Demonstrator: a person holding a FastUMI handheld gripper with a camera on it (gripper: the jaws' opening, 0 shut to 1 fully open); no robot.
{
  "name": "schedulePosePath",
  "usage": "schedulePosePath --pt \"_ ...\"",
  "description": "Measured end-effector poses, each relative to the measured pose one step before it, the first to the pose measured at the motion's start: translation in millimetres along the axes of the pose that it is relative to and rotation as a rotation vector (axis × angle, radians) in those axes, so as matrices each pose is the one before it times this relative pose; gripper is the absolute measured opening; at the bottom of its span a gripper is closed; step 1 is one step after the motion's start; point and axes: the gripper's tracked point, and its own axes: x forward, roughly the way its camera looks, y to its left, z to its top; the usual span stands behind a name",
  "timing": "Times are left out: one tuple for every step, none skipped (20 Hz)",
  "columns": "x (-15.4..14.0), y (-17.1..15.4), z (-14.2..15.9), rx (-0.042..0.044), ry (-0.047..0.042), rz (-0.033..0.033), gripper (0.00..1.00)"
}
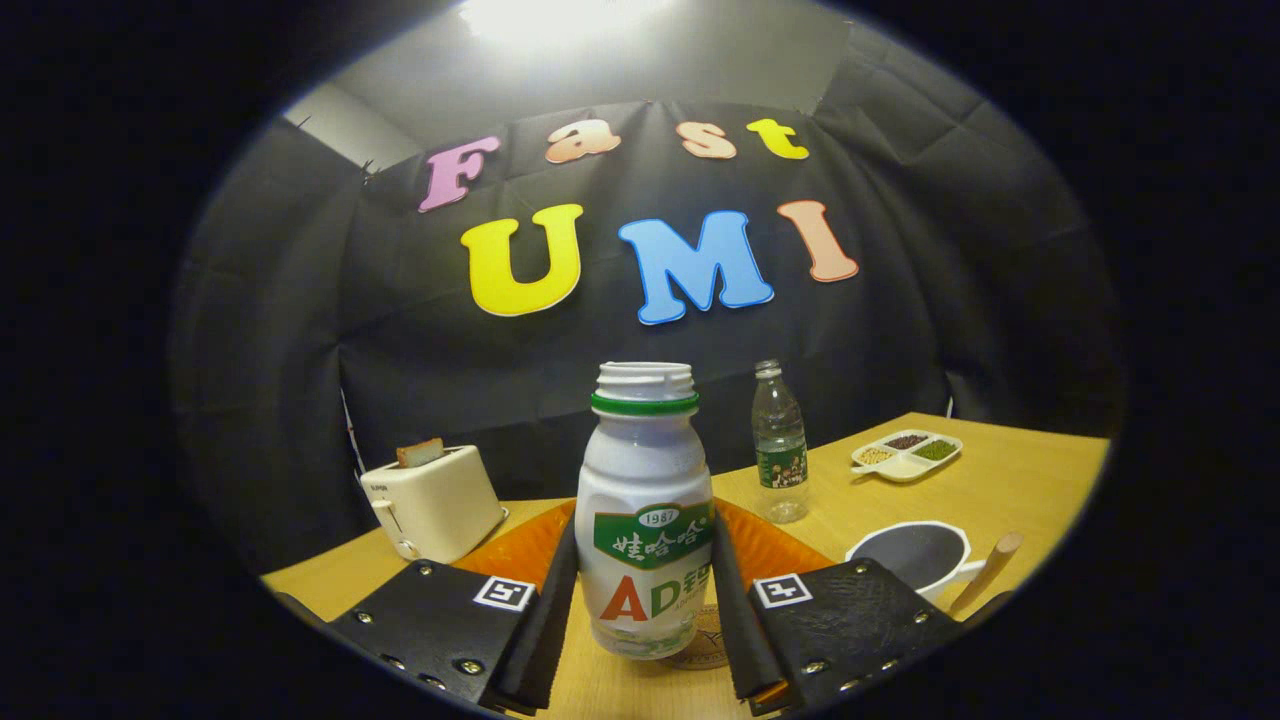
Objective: Take the bottle from table, then pour the juice into the cup, finally place the bottle on the coaster
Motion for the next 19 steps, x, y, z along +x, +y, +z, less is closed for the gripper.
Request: schedulePosePath --pt "1.62 1.26 -0.95 -0.06134 0.00535 -0.00823 0.65" --pt "-2.65 0.01 -2.09 -0.05675 0.00939 -0.01073 0.65" --pt "-0.55 -0.91 -0.37 -0.04911 0.00879 -0.01365 0.65" --pt "2.22 -1.98 -3.20 -0.04149 0.01117 -0.01960 0.65" --pt "4.55 -0.28 -2.68 -0.02174 0.00842 -0.00746 0.65" --pt "5.48 4.31 -3.04 -0.00089 0.00637 0.00927 0.65" --pt "3.26 4.65 -4.22 0.00258 0.01465 0.01438 0.65" --pt "10.01 2.27 -0.09 0.00112 0.01032 0.00435 0.65" --pt "3.63 -0.72 -1.67 0.00153 0.00223 0.00166 0.65" --pt "-0.02 -3.99 -4.19 0.00277 0.00046 -0.00119 0.65" --pt "1.09 -3.95 -0.62 0.00297 -0.00245 -0.00919 0.65" --pt "0.48 -4.95 -1.36 0.01104 -0.00355 -0.00668 0.65" --pt "0.57 -3.52 -0.99 0.01575 -0.00088 -0.00527 0.65" --pt "1.84 -2.50 -2.97 0.01639 0.00348 -0.00130 0.65" --pt "1.51 0.21 -1.13 0.01794 0.00475 0.00194 0.65" --pt "1.58 -0.42 -2.88 0.00301 0.00621 0.00025 0.65" --pt "0.85 -0.17 -1.55 -0.00439 0.00673 -0.00071 0.65" --pt "0.82 0.39 -2.51 -0.00385 0.00422 0.00297 0.65" --pt "0.71 0.78 -1.60 0.00547 0.00567 0.00497 0.65"
